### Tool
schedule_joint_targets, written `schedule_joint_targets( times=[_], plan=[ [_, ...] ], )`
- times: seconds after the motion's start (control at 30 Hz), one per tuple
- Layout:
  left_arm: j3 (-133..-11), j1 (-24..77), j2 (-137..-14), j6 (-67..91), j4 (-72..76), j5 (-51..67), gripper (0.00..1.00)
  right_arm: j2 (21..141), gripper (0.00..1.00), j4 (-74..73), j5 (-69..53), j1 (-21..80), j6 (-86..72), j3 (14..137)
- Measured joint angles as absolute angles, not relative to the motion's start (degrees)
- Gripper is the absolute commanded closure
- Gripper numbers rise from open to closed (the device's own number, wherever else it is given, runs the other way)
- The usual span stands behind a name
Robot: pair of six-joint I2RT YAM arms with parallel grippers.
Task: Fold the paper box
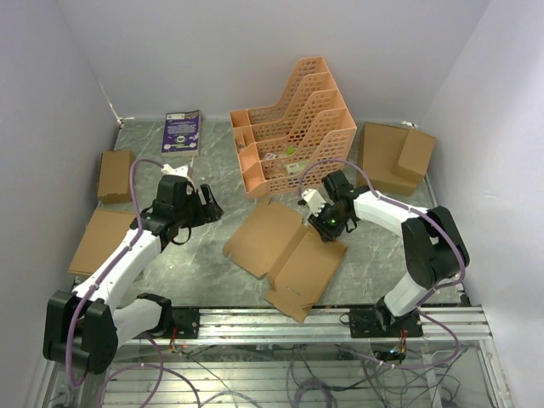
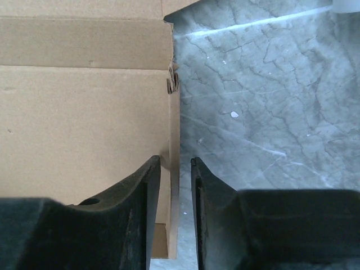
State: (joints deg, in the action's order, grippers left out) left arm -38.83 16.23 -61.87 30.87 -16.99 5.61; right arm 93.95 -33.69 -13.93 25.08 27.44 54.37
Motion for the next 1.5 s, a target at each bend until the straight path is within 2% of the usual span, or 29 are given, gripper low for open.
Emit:
schedule_joint_targets(
  times=[0.07, 0.13, 0.17, 0.33, 0.47, 0.53, 0.6, 0.77, 0.83, 0.97, 1.03, 1.33, 1.5],
  plan=[
    [-38.83, 16.23, -61.87, 30.85, -16.99, 5.61, 0.17, 94.52, 0.84, -33.61, -13.91, 25.1, 27.42, 54.37],
    [-38.83, 16.23, -61.82, 30.85, -16.99, 5.61, 0.17, 94.65, 0.99, -33.47, -13.82, 25.1, 27.38, 54.37],
    [-38.83, 16.23, -61.82, 30.85, -16.99, 5.61, 0.17, 94.65, 1.0, -33.34, -13.74, 25.08, 27.55, 54.37],
    [-38.83, 16.23, -61.8, 30.87, -16.97, 5.63, 0.18, 94.65, 1.0, -32.8, -13.08, 25.19, 26.92, 54.28],
    [-38.83, 16.23, -61.8, 30.87, -16.97, 5.65, 0.18, 94.65, 0.74, -32.8, -12.88, 25.32, 26.61, 54.26],
    [-38.83, 16.23, -61.82, 30.85, -16.97, 5.65, 0.18, 94.65, 0.67, -32.77, -12.84, 25.36, 26.52, 54.22],
    [-38.83, 16.23, -61.8, 30.85, -16.97, 5.65, 0.18, 94.43, 0.65, -32.86, -12.88, 25.36, 26.57, 54.22],
    [-38.83, 16.23, -61.8, 30.83, -16.99, 5.65, 0.18, 93.32, 0.65, -33.08, -13.3, 25.36, 26.61, 54.28],
    [-38.83, 16.23, -61.8, 30.83, -16.99, 5.65, 0.18, 93.23, 0.68, -33.01, -13.3, 25.36, 26.61, 54.35],
    [-38.83, 16.23, -61.25, 30.83, -17.04, 5.63, 0.18, 93.23, 0.84, -32.88, -13.1, 25.36, 26.72, 54.35],
    [-38.83, 16.23, -60.9, 30.83, -17.04, 5.63, 0.18, 93.25, 1.0, -32.75, -12.91, 25.36, 26.72, 54.33],
    [-38.83, 16.23, -60.8, 30.81, -17.08, 5.61, 0.18, 91.96, 1.0, -30.37, -10.46, 25.74, 26.39, 52.6],
    [-38.83, 16.23, -60.97, 30.81, -17.06, 5.63, 0.19, 91.33, 0.82, -29.82, -9.76, 25.85, 26.57, 51.92]
  ],
)
